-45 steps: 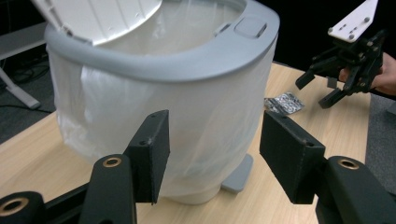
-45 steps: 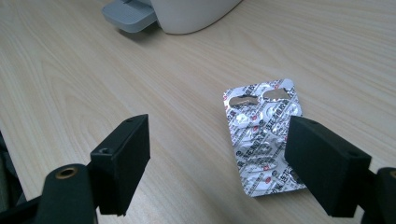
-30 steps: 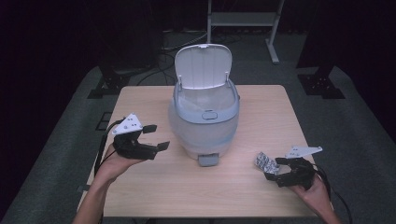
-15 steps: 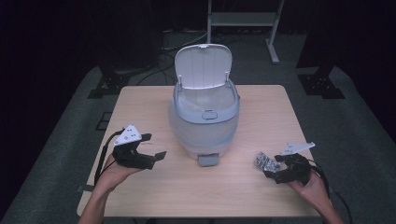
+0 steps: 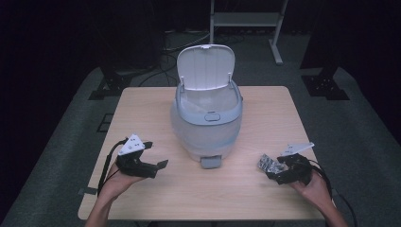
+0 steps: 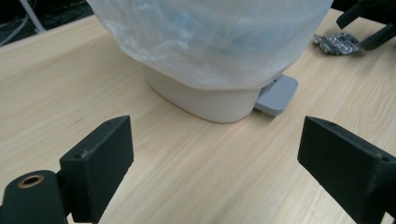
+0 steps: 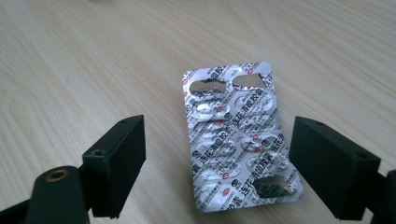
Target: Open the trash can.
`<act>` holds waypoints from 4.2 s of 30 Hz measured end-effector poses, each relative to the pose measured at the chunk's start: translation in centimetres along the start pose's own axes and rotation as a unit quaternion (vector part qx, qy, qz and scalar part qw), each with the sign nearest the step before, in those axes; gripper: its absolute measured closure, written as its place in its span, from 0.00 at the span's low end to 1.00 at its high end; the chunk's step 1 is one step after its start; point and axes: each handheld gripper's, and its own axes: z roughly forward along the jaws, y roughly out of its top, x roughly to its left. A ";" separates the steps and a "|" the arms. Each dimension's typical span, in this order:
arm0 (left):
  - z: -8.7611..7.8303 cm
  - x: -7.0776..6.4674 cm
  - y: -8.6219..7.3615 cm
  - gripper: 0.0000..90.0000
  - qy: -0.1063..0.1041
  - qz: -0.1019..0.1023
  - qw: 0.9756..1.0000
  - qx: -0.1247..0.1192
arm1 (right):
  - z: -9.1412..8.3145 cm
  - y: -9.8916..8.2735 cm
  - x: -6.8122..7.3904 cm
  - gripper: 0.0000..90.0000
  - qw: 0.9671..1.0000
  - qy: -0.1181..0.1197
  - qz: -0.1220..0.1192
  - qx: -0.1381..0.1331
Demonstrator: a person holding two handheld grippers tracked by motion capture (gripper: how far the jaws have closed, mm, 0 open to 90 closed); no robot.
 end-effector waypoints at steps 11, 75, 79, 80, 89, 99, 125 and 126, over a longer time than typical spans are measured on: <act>0.6 -0.2 -0.9 0.11 0.001 0.009 1.000 0.015 | 0.9 0.1 -0.3 0.19 1.000 -0.009 -0.007 0.014; 0.7 0.2 -1.6 0.11 -0.007 0.010 1.000 0.021 | 1.9 1.0 -0.2 0.36 0.999 -0.012 -0.006 0.037; 0.7 0.2 -1.7 0.11 -0.007 0.012 1.000 0.023 | 1.5 1.3 -0.2 0.36 0.999 -0.011 -0.007 0.036; 0.7 0.2 -1.7 0.11 -0.008 0.012 1.000 0.023 | 1.3 1.4 -0.2 0.36 0.999 -0.011 -0.008 0.035; 0.8 0.2 -1.8 0.11 -0.007 0.012 1.000 0.025 | -0.7 3.0 0.1 0.36 1.000 -0.002 -0.009 0.021; 0.9 0.1 -1.8 0.11 -0.009 0.014 0.999 0.028 | -3.6 5.9 0.7 0.36 1.000 0.011 -0.021 0.003; 1.2 0.2 -2.1 0.11 -0.010 0.016 0.999 0.035 | -9.7 12.3 0.8 0.36 0.999 0.033 -0.031 -0.027; 1.2 0.2 -2.1 0.11 -0.009 0.017 0.999 0.036 | -9.9 12.5 0.8 0.36 0.998 0.033 -0.033 -0.029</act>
